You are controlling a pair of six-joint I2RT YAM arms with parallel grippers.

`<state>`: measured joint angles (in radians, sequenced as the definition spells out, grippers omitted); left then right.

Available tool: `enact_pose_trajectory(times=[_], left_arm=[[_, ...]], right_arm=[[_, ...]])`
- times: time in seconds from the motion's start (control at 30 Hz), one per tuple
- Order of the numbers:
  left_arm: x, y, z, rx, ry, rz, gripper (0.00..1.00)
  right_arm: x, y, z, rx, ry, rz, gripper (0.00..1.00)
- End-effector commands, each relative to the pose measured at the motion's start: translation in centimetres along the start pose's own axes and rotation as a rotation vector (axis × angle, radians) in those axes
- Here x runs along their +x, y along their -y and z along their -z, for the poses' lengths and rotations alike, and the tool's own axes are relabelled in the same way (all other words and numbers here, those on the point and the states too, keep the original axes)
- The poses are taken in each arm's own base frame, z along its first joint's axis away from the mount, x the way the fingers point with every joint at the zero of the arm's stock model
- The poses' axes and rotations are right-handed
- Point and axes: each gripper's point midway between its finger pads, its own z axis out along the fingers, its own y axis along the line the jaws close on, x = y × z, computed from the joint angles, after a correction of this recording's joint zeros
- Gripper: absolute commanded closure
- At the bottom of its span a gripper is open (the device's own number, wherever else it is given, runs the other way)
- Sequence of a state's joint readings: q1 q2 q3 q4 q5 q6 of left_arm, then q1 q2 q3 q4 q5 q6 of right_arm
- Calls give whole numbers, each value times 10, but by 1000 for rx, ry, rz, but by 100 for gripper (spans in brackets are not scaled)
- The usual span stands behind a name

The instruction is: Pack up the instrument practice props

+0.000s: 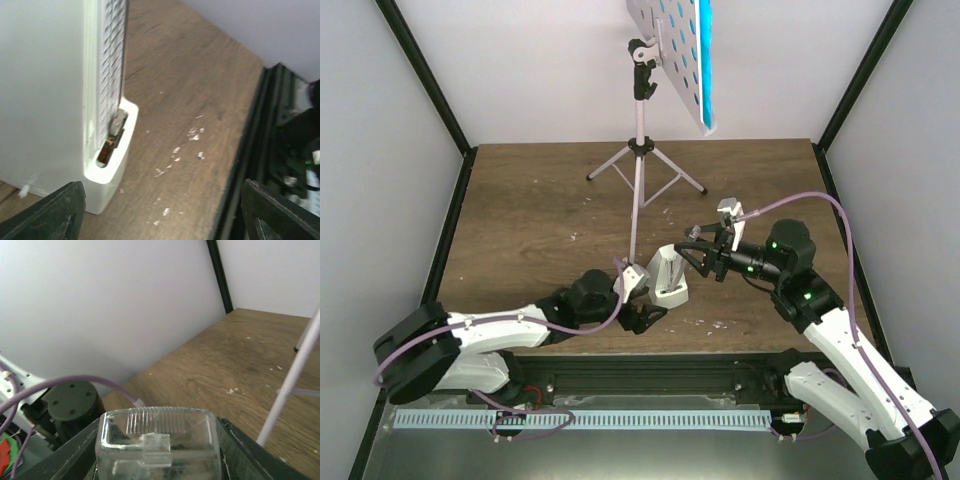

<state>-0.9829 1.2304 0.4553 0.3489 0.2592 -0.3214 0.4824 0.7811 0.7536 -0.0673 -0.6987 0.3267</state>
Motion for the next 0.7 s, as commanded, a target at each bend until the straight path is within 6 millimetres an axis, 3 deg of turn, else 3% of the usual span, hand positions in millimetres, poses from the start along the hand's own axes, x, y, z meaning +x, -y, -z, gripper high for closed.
enact_pose_trajectory(times=[0.0,0.3,0.67], left_arm=[[-16,-18,-15,-170,96,-99,14],[7,-45,-40,-343,57,-97,13],[17,-70,-66,-468,23,-16,15]], right_arm=[[-3,8,7,78,49,38,45],[-6,17,16,150,116,58,45],[-6,23,21,198,137,73,44]])
